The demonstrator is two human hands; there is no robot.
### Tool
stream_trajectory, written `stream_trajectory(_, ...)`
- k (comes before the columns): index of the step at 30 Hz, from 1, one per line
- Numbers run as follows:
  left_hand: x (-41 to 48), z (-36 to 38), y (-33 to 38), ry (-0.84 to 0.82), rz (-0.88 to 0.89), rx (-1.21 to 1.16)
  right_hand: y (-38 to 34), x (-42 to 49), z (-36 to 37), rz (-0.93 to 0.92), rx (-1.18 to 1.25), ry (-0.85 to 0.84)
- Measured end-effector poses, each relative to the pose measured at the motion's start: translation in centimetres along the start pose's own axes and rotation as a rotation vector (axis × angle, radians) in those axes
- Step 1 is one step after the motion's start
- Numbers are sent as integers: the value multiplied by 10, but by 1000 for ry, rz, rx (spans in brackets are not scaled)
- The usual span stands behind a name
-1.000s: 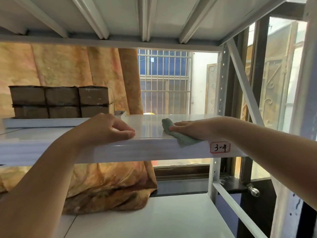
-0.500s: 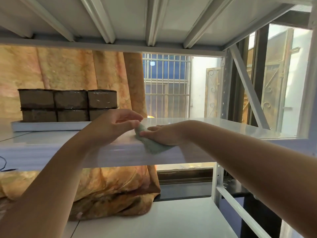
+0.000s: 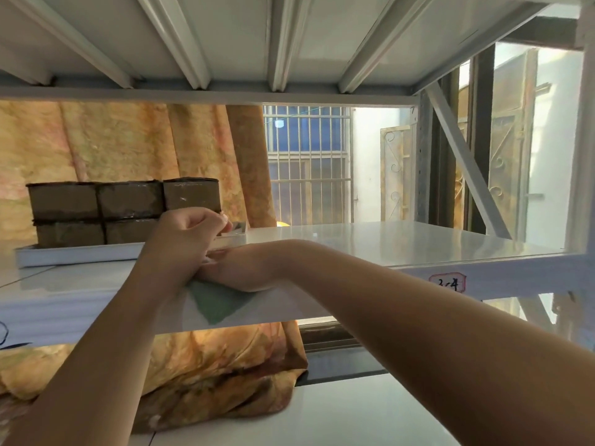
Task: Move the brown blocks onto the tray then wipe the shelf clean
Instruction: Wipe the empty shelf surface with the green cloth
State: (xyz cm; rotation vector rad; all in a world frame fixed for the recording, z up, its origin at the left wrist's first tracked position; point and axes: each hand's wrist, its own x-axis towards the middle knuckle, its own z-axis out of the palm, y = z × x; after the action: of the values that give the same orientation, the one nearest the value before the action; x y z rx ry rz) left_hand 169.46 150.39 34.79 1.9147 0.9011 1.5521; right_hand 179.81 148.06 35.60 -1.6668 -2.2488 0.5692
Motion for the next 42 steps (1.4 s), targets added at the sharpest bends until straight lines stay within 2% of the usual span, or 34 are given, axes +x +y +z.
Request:
stream_trajectory(4,-2,1,1,-35,16,110,10,-5,-13,-16,-94,-13)
stream_trajectory(10,-2,1,0,-104,21,231,52,-29,-47,267,-241,27)
stream_trajectory(15,-6,6,5,-181,41,350,90,-49,-65,395,-225,86)
stream_trajectory(20,-7,16,12,-354,183,485,101,-68,-70,401,-189,107)
stream_trajectory(26,-7,50,34,-437,289,479,118,-85,-78,438,-157,132)
stream_trajectory(35,-4,126,53,-499,451,646,173,-132,-104,576,-92,191)
stream_trajectory(39,3,133,52,-558,439,600,203,-142,-114,693,-64,265)
stream_trajectory(42,7,130,46,-533,387,565,214,-142,-115,708,-46,310)
